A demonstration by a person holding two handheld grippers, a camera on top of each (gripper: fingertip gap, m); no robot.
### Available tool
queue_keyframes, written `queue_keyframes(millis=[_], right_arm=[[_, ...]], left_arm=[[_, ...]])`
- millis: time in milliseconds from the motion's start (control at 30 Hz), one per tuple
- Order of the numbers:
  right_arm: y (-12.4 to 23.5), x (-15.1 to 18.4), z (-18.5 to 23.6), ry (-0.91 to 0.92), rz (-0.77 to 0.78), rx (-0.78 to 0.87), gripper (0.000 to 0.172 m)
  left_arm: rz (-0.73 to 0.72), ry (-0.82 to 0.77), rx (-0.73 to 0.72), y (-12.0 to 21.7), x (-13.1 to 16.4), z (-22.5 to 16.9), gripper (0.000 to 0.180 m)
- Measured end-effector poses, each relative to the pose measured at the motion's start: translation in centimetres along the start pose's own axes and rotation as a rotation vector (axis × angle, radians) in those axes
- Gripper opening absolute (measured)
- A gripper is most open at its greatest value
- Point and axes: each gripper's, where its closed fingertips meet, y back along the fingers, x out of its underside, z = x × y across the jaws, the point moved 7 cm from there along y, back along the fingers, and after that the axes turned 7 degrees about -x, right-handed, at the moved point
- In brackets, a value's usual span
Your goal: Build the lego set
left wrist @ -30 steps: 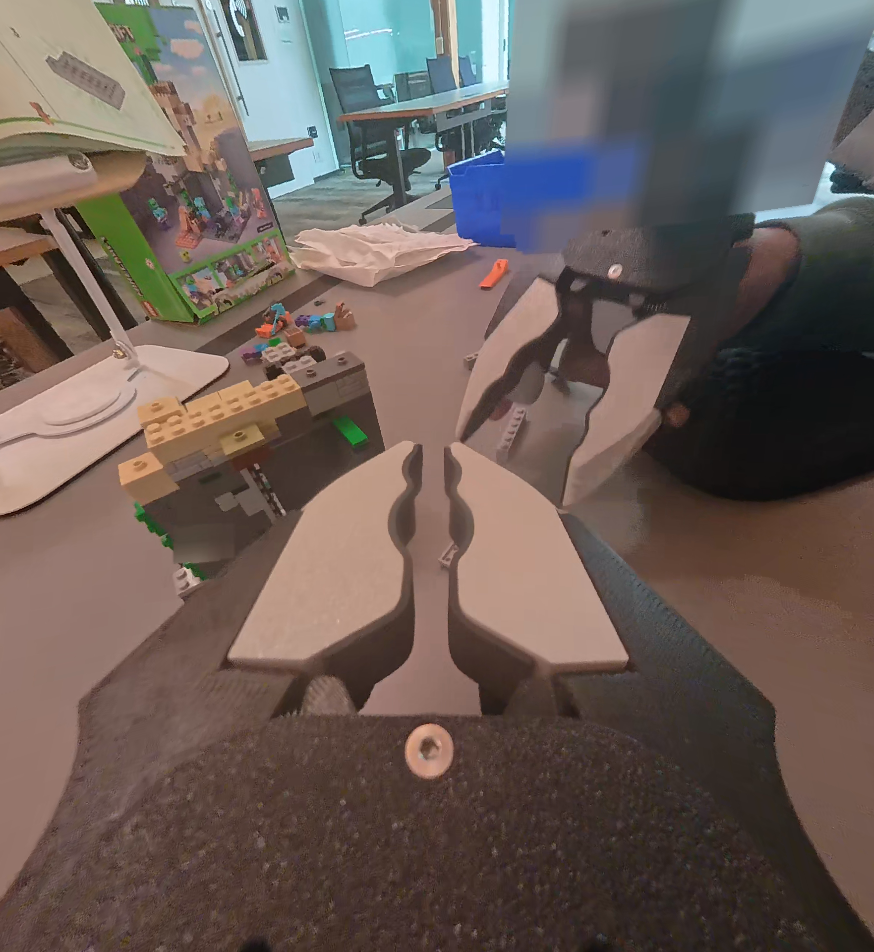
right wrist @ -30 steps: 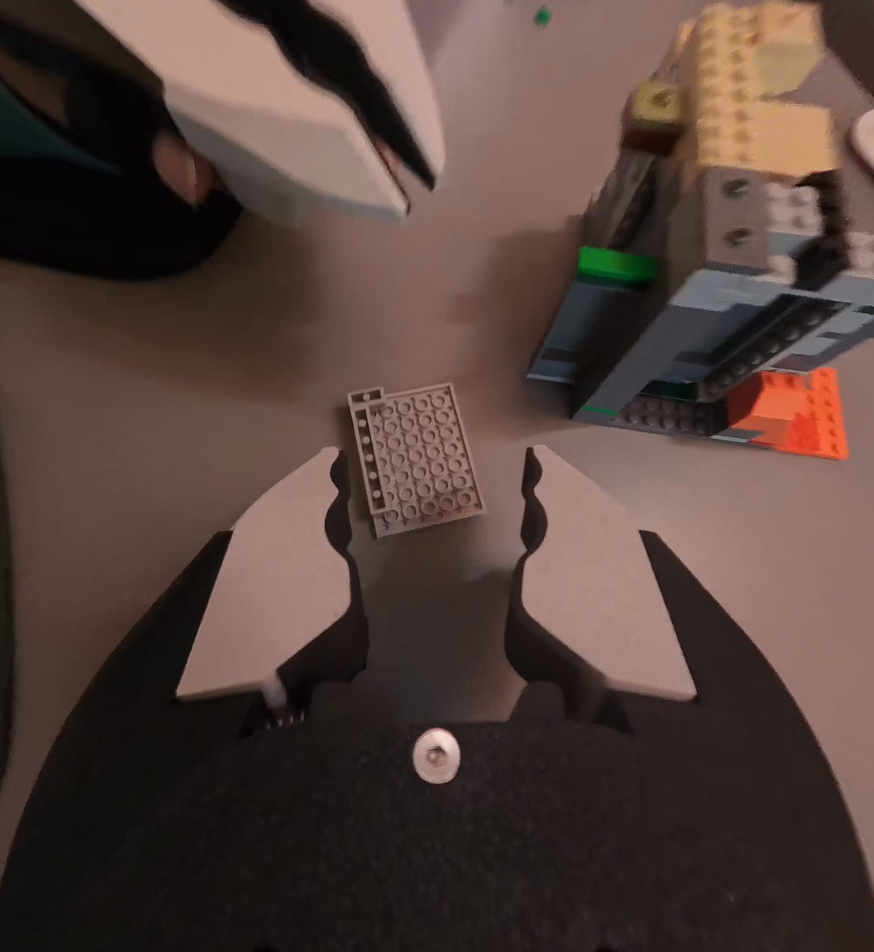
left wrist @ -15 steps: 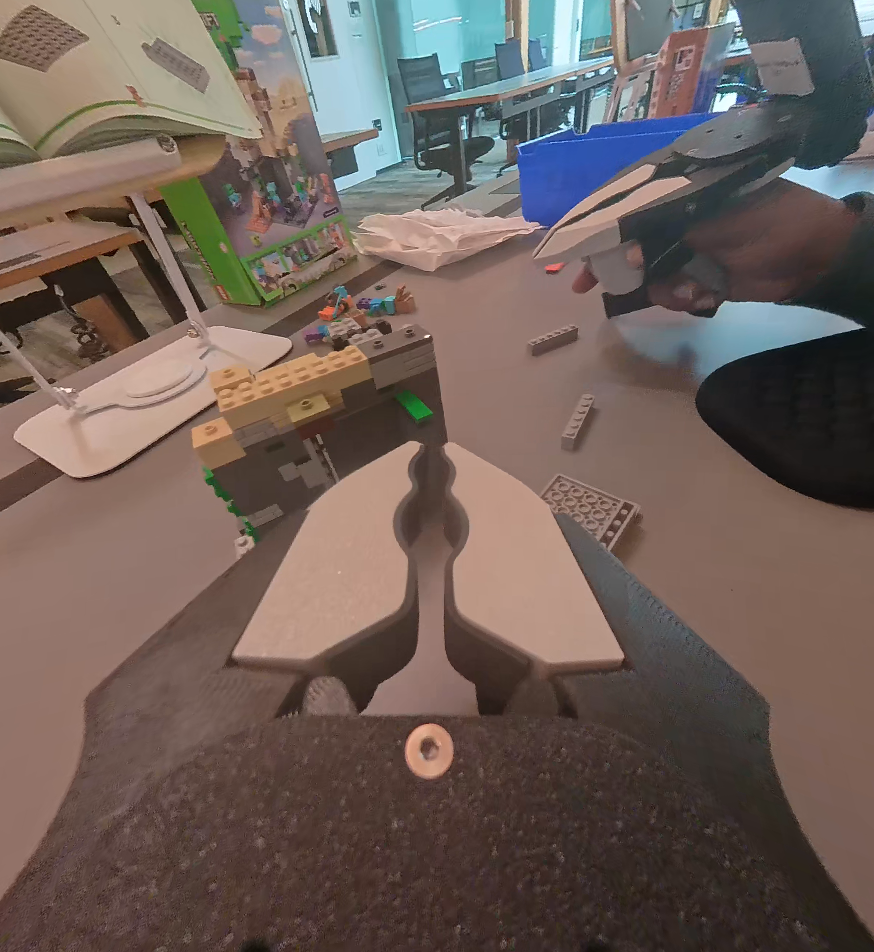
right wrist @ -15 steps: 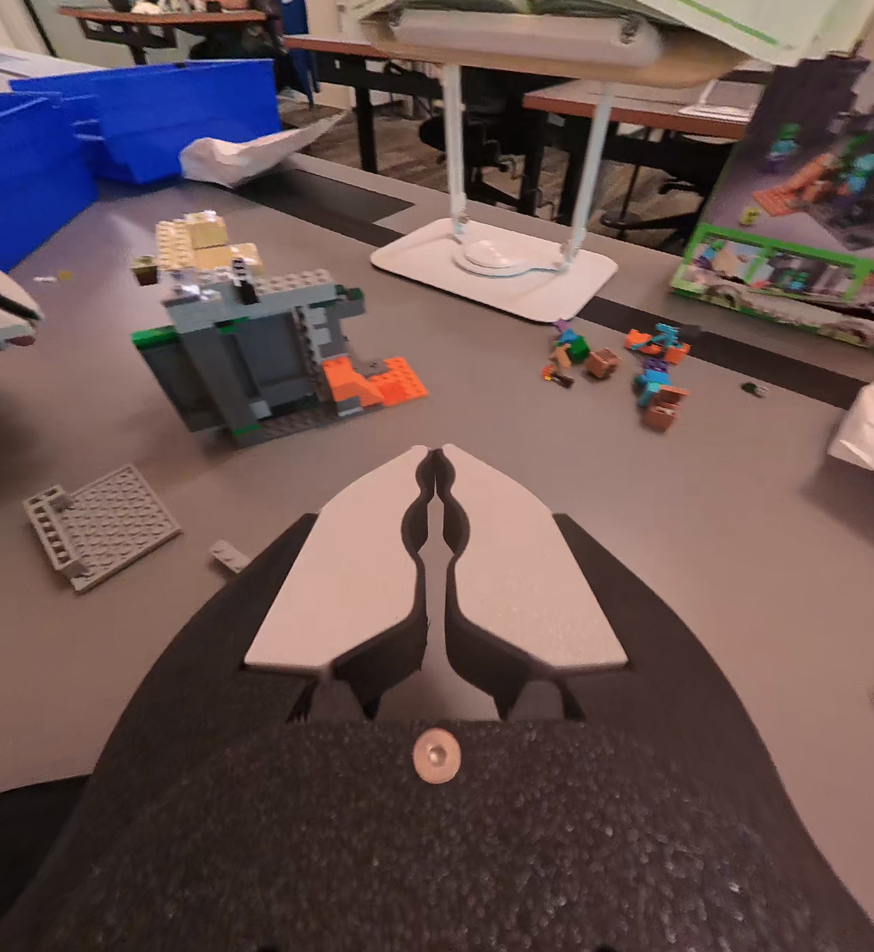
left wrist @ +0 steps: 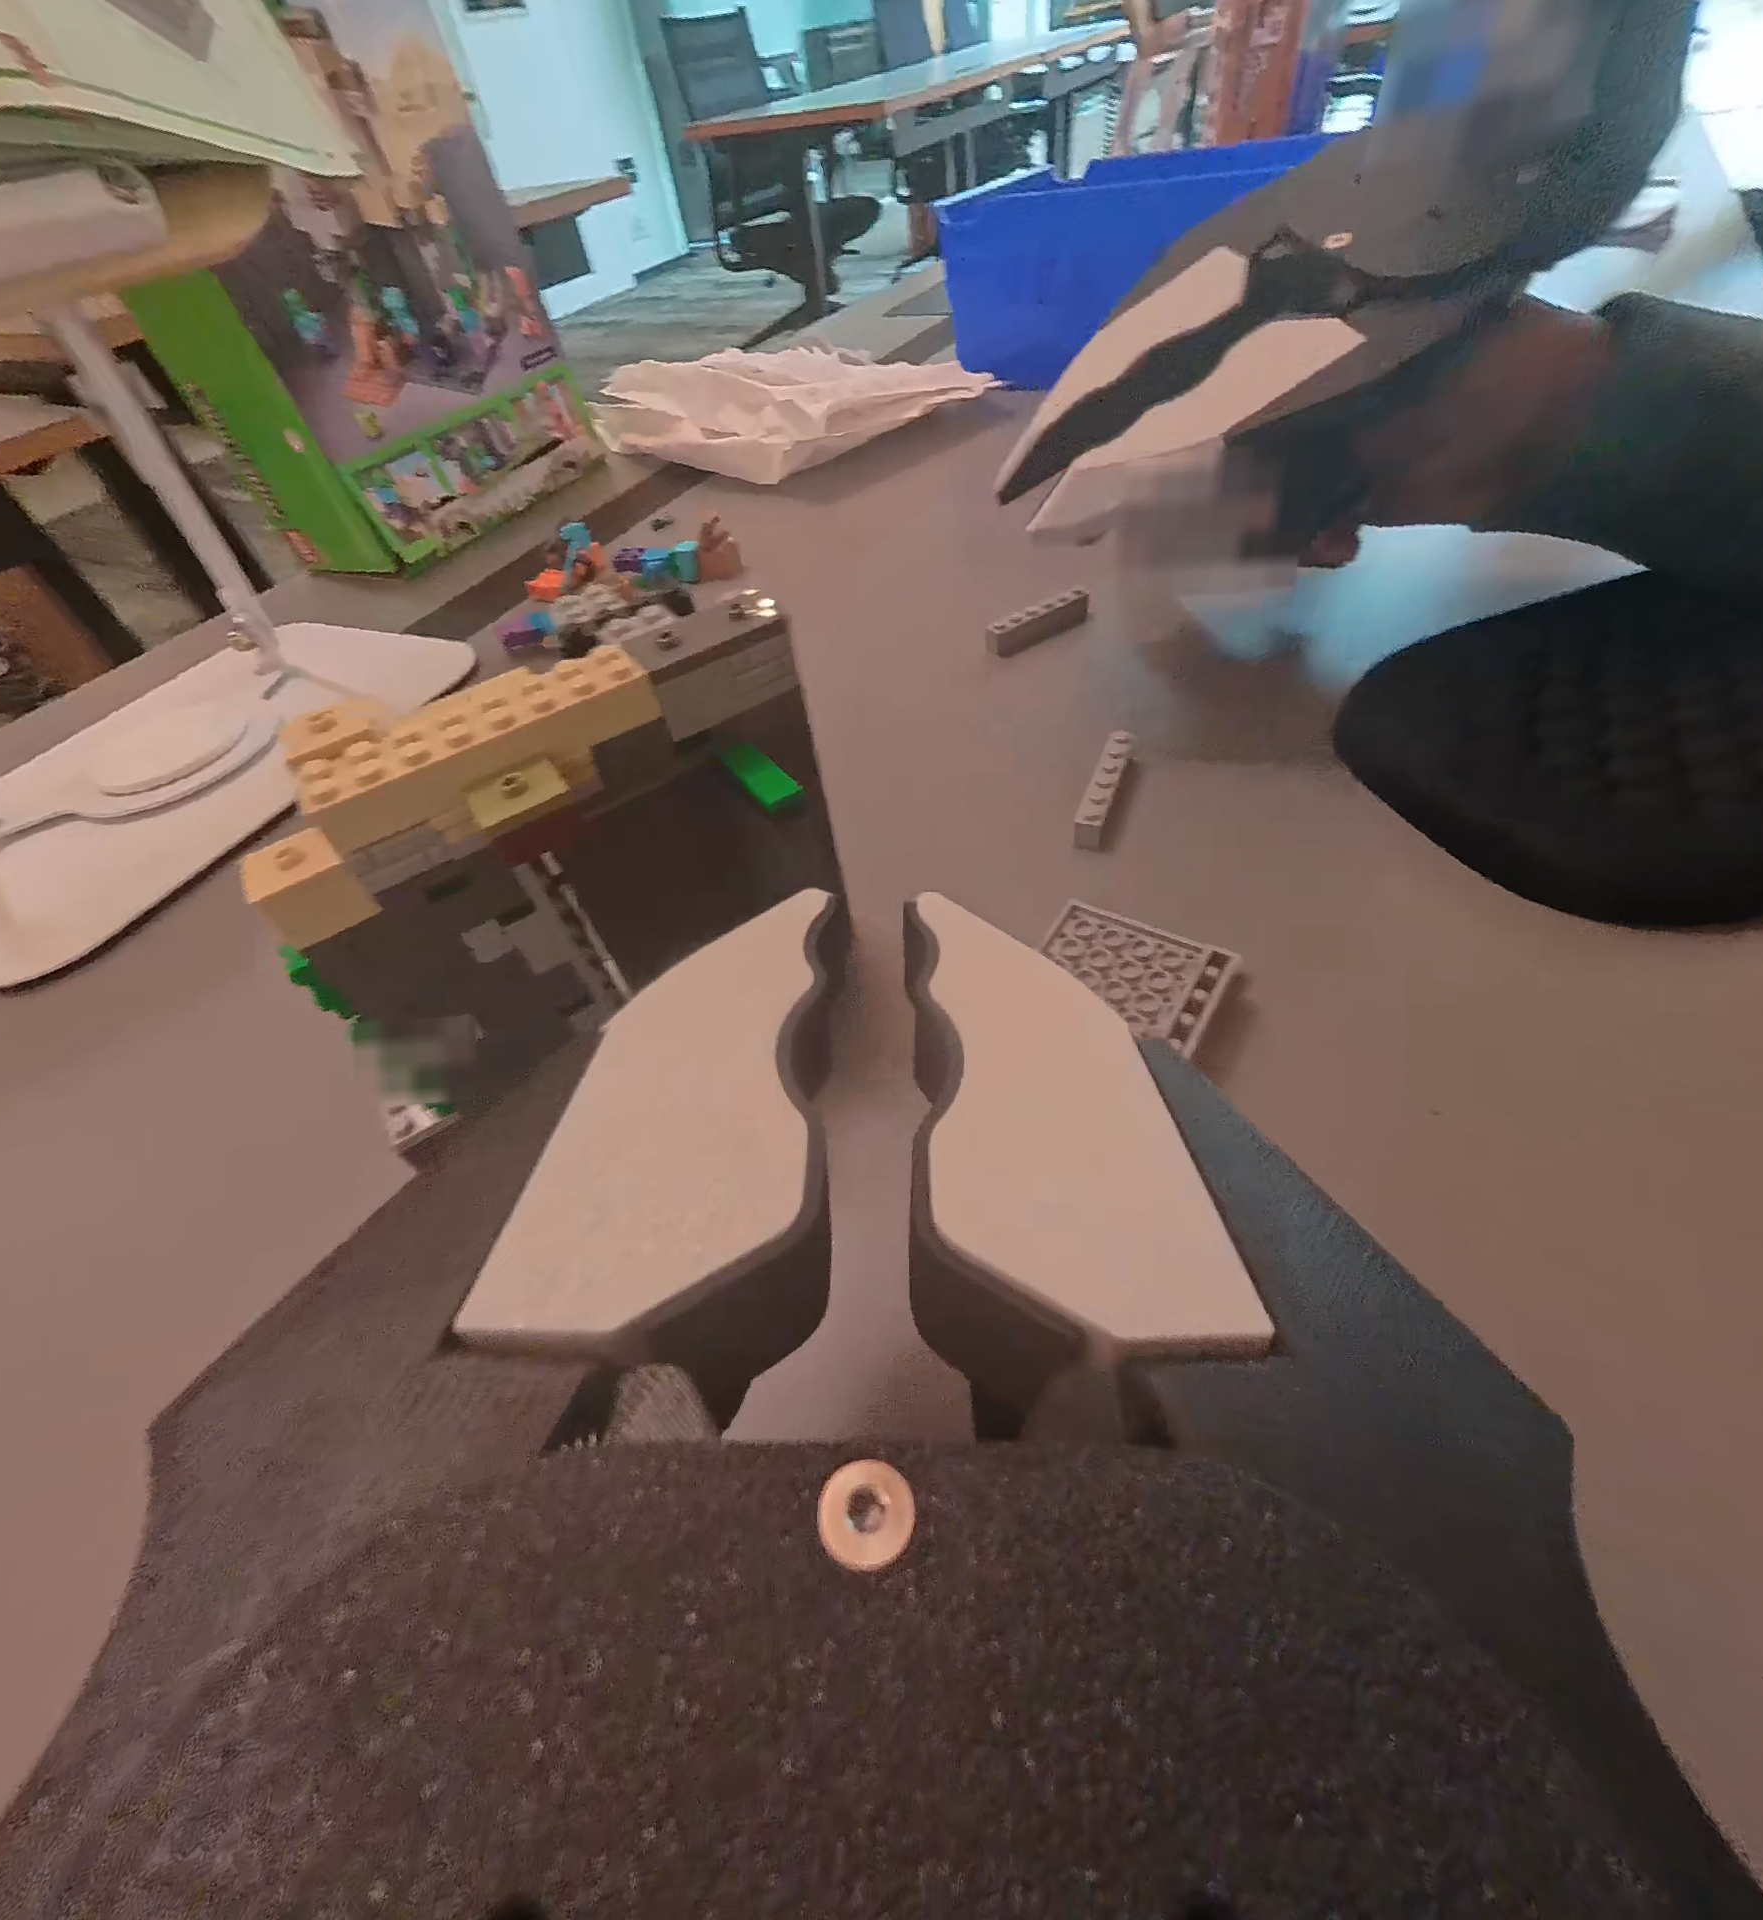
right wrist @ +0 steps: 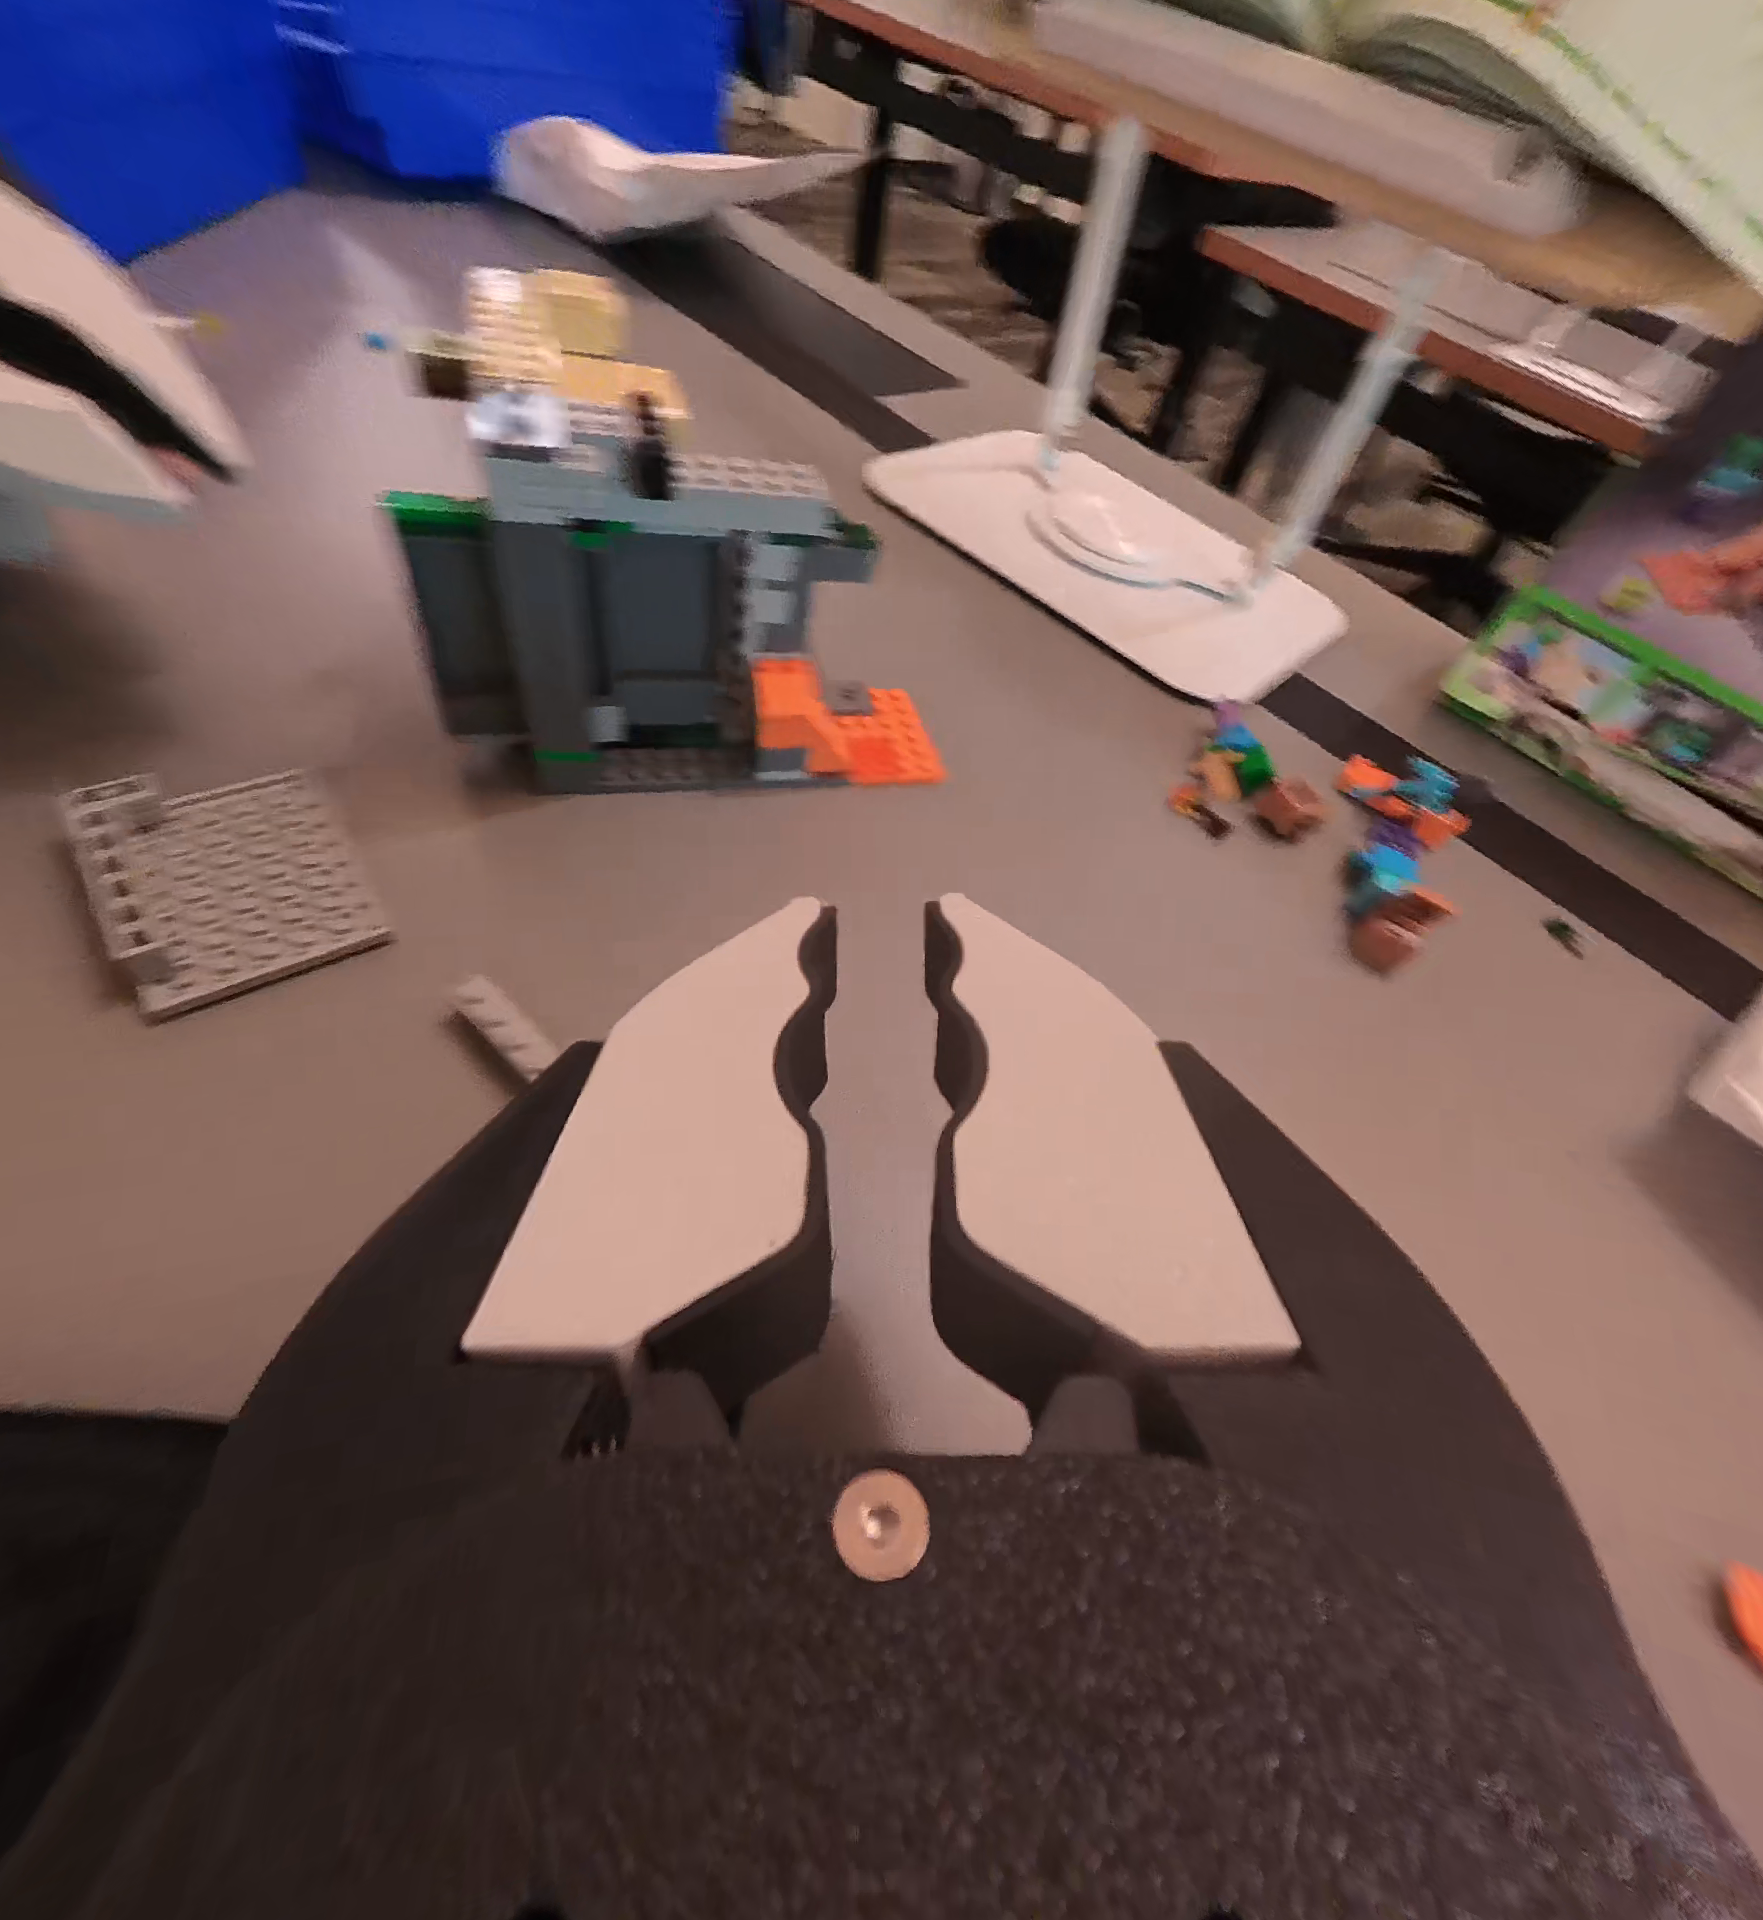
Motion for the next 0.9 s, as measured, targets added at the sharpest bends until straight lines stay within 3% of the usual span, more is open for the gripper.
queue_keyframes(millis=[167,300,433,600,733,900], right_arm=[[-2.4,-0.8,5.3,0.065,0.089,-0.393,0.028],[-4.2,-1.1,8.8,0.183,0.27,-0.581,0.041],[-5.7,-1.4,10.1,0.228,0.341,-0.639,0.043],[-6.2,-1.1,11.1,0.262,0.385,-0.651,0.038],[-5.8,-1.1,12.5,0.298,0.363,-0.669,0.027],[-5.8,-1.3,14.0,0.321,0.337,-0.702,0.025]], left_arm=[[0.086,-0.159,0.124,-0.3,0.7,-2.2,0.032],[0.128,-0.218,0.21,-0.3,1.1,-3.5,0.042],[0.198,-0.291,0.224,-0.5,2.0,-3.9,0.042],[0.26,-0.398,0.128,-1.0,2.8,-3.5,0.03],[0.272,-0.388,0.069,-1.2,2.9,-2.7,0.029],[0.284,-0.376,0.009,-1.4,3.0,-2.0,0.027]])
